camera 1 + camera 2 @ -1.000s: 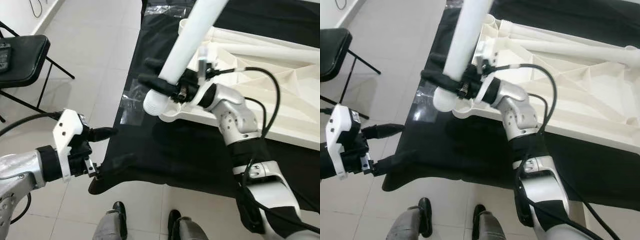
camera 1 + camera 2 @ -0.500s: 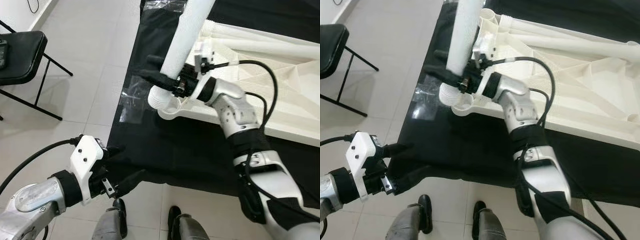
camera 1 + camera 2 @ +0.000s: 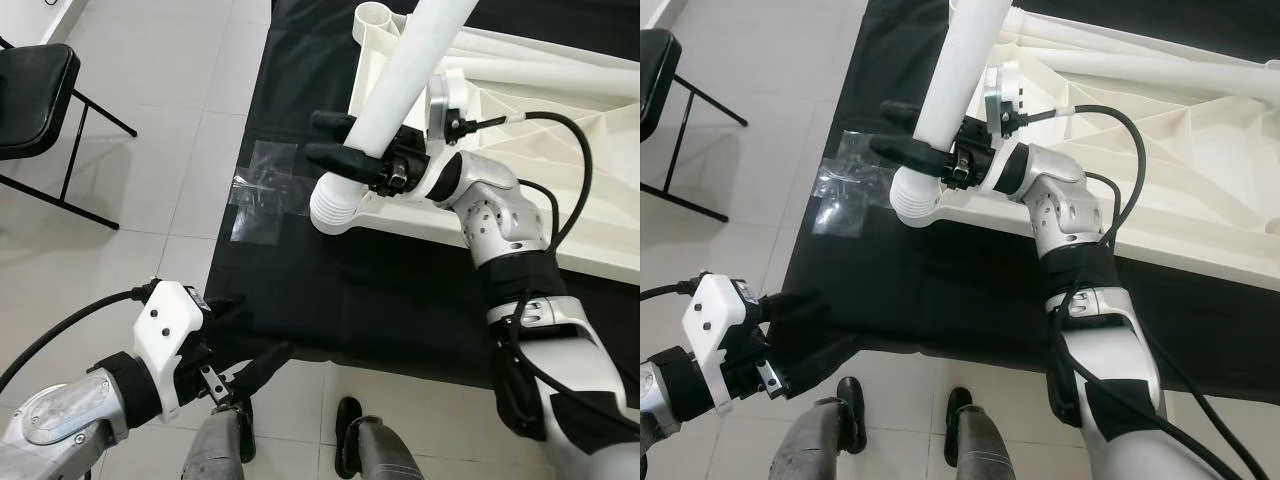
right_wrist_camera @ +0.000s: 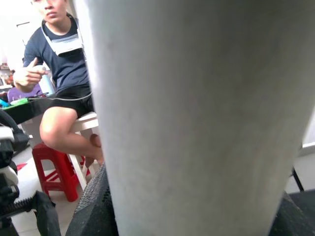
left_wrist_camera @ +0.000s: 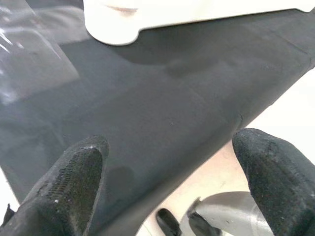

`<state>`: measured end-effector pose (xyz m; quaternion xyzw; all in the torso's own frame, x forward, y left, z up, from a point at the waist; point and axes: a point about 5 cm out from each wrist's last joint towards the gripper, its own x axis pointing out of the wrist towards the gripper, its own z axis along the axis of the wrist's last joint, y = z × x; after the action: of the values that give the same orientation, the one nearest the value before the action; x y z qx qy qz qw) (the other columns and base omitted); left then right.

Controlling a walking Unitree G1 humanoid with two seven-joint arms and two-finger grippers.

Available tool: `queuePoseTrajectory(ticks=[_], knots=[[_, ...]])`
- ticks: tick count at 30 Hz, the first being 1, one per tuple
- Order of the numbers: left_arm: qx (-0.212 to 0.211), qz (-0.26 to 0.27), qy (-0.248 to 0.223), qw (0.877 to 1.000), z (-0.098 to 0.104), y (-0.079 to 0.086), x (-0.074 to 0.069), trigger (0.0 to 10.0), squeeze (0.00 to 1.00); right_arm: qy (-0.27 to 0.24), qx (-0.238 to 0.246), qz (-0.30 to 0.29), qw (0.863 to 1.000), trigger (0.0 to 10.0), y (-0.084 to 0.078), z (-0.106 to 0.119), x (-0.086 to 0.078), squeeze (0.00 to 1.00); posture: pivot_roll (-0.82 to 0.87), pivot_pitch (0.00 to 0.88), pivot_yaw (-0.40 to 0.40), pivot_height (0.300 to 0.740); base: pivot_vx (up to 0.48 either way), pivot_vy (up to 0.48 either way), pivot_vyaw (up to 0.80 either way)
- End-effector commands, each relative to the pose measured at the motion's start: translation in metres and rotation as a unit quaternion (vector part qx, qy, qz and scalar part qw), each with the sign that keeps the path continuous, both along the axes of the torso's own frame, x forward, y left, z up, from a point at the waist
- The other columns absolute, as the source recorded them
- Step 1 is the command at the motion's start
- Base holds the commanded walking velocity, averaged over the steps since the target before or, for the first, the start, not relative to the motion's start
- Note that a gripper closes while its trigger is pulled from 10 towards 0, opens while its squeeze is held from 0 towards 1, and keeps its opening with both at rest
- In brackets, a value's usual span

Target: Building children table

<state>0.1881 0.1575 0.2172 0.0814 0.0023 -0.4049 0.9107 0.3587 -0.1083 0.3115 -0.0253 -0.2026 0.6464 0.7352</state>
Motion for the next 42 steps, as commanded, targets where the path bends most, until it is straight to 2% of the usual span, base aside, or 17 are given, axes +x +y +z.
queuePoseTrajectory(ticks=[1,6,11,13,17,21,22,23,25,33,42], knots=[[0.005,-0.008,0.004,1.000,0.000,-0.001,-0.005,10.0,0.00,0.021,-0.033,-0.014,0.999,10.0,0.005,-0.020,0.004,0.00,0.15,0.496,-0.063,0.740,0.000,0.000,0.00],[0.004,-0.006,-0.001,1.000,0.001,-0.005,-0.007,10.0,0.00,0.008,-0.053,-0.056,0.997,10.0,0.011,-0.022,0.011,0.00,0.15,0.498,-0.070,0.740,0.000,0.000,0.00],[0.002,-0.006,-0.005,1.000,0.002,-0.006,-0.007,10.0,0.00,0.010,-0.063,-0.063,0.996,10.0,0.009,-0.020,0.014,0.00,0.14,0.497,-0.078,0.740,0.000,0.000,0.00],[0.002,-0.006,-0.006,1.000,0.002,-0.006,-0.007,10.0,0.00,0.011,-0.065,-0.061,0.996,10.0,0.007,-0.018,0.015,0.00,0.14,0.498,-0.079,0.740,0.000,0.000,0.00],[0.001,-0.005,-0.008,1.000,0.003,-0.005,-0.006,10.0,0.00,0.006,-0.091,-0.015,0.996,10.0,0.000,-0.017,0.010,0.00,0.14,0.496,-0.082,0.740,0.000,0.000,0.00],[0.001,-0.004,-0.008,1.000,0.003,-0.005,-0.006,10.0,0.00,0.002,-0.099,-0.010,0.995,10.0,0.000,-0.018,0.010,0.00,0.14,0.496,-0.082,0.740,0.000,0.000,0.00],[0.001,-0.006,-0.010,1.000,0.003,-0.006,-0.006,10.0,0.00,-0.022,-0.155,0.019,0.987,10.0,0.007,-0.025,0.004,0.00,0.14,0.493,-0.080,0.740,0.000,0.000,0.00],[0.001,-0.006,-0.010,1.000,0.003,-0.006,-0.006,10.0,0.00,-0.022,-0.155,0.019,0.987,10.0,0.007,-0.025,0.004,0.00,0.14,0.493,-0.080,0.740,0.000,0.000,0.00],[0.001,-0.008,-0.011,1.000,0.003,-0.007,-0.005,10.0,0.00,-0.045,-0.195,0.039,0.979,10.0,0.014,-0.028,0.000,0.00,0.14,0.491,-0.079,0.740,0.000,0.000,0.00],[-0.001,-0.010,-0.015,1.000,0.004,-0.008,-0.004,10.0,0.00,-0.072,-0.227,0.037,0.970,10.0,0.024,-0.027,-0.002,0.00,0.13,0.486,-0.083,0.740,0.000,0.000,0.00],[-0.004,-0.010,-0.019,1.000,0.005,-0.010,-0.002,10.0,0.00,-0.076,-0.246,0.028,0.966,10.0,0.026,-0.023,0.000,0.00,0.13,0.477,-0.090,0.740,0.000,0.000,0.00]])
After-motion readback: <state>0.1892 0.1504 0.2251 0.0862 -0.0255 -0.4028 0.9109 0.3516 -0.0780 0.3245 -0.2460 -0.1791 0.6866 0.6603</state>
